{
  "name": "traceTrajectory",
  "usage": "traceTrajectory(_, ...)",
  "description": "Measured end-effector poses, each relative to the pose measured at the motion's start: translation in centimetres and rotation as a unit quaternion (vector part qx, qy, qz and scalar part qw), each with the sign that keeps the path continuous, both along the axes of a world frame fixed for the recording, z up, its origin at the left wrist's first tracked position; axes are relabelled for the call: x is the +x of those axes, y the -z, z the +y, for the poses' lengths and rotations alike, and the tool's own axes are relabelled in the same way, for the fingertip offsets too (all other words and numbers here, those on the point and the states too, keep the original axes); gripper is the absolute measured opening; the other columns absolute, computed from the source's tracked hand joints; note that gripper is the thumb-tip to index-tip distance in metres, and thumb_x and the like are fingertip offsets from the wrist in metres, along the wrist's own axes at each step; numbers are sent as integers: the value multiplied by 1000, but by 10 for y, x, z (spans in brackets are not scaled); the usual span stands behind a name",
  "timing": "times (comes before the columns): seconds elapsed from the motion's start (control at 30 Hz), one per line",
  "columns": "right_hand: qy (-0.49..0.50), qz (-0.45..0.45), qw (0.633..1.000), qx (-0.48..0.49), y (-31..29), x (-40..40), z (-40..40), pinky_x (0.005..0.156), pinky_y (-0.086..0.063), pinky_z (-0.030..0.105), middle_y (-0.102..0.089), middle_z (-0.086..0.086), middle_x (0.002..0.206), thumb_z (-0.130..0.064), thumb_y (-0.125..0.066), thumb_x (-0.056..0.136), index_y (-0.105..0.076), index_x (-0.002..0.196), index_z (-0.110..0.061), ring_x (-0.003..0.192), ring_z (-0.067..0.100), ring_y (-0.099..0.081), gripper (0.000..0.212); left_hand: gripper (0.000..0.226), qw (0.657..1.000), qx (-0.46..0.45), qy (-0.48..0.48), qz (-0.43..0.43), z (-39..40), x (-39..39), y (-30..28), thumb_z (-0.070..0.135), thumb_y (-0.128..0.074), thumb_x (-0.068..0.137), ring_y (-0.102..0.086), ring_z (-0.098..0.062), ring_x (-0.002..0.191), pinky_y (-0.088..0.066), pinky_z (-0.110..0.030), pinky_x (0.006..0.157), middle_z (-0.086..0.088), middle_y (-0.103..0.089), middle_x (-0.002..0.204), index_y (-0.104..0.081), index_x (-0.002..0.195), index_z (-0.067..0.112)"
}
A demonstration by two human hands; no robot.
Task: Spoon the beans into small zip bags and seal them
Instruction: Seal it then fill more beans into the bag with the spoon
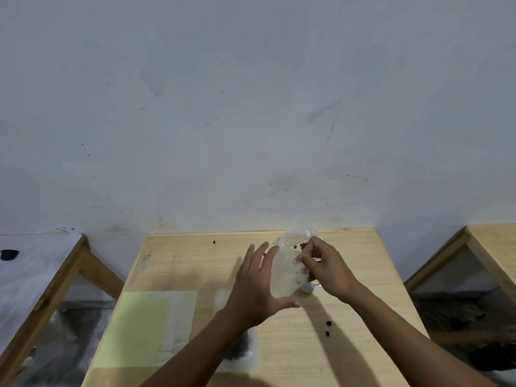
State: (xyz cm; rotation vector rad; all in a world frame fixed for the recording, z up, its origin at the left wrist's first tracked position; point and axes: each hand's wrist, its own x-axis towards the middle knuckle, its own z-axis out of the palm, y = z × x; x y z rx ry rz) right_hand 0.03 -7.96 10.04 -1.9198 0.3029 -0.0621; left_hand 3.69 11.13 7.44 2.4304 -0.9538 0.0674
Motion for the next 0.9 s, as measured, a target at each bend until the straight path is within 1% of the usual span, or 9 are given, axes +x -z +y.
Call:
traceTrajectory(0.1,19,28,997,69,10,1,-1,52,-50,34,-59,36,93,-7,-60,92,-47,78,-2,61,26,-56,21,107,1000,0,-13,27,-1,-3,3,72,-67,62,-47,-19,124,-42,-39,103,1,-49,137,-34,144,12)
traceTrajectory(0.23,37,54,991,119,20,2,-7,52,-49,32,-56,39,92,-7,-63,92,-51,79,-2,61,24,-54,18,86,998,-25,-24,46,1,-4,9,53,-67,72,-54,-19,115,-48,-35,96,-2,-54,130,-37,143,15)
traceTrajectory(0.37,45,75,976,200,22,-1,-16,55,-53,32,-61,21,83,-11,-61,94,-60,89,2,61,23,-60,14,80,999,9,-31,24,5,6,8,54,-71,71,-61,-18,103,-50,-33,89,1,-63,120,-45,139,19)
traceTrajectory(0.43,69,83,976,190,33,-3,-29,60,-54,35,-66,14,85,-16,-59,96,-65,88,-3,66,23,-63,16,78,997,14,-56,40,10,11,4,54,-73,72,-61,-16,105,-48,-31,92,3,-63,123,-47,137,21)
traceTrajectory(0.53,82,108,989,-54,66,-8,-58,72,-47,29,-68,7,92,-13,-59,93,-71,98,-13,81,21,-64,12,74,994,12,-91,65,21,17,2,52,-74,74,-60,-16,110,-46,-30,94,4,-61,129,-47,137,23)
traceTrajectory(0.6,41,159,965,-205,89,-14,-71,80,-43,27,-66,9,106,-16,-60,91,-70,113,-15,97,24,-62,24,73,991,14,-106,83,28,20,5,51,-74,75,-59,-16,111,-47,-31,95,3,-59,132,-47,136,22)
traceTrajectory(0.73,-35,204,912,-354,118,-22,-73,89,-45,37,-53,6,117,-26,-53,93,-58,131,-33,110,29,-48,39,72,987,31,-118,105,32,27,15,53,-74,74,-58,-15,109,-50,-35,96,3,-56,132,-48,134,22)
traceTrajectory(0.83,-49,184,888,-418,126,-24,-72,84,-45,36,-51,2,113,-31,-50,94,-59,127,-38,107,26,-46,35,73,986,57,-100,118,30,30,21,58,-72,74,-56,-14,109,-48,-37,99,5,-53,132,-48,133,23)
traceTrajectory(0.9,-41,160,886,-432,128,-23,-71,80,-43,37,-54,3,111,-29,-52,93,-65,119,-31,105,28,-48,29,72,986,71,-86,125,28,33,25,60,-71,73,-54,-12,109,-46,-36,100,7,-51,132,-48,132,24)
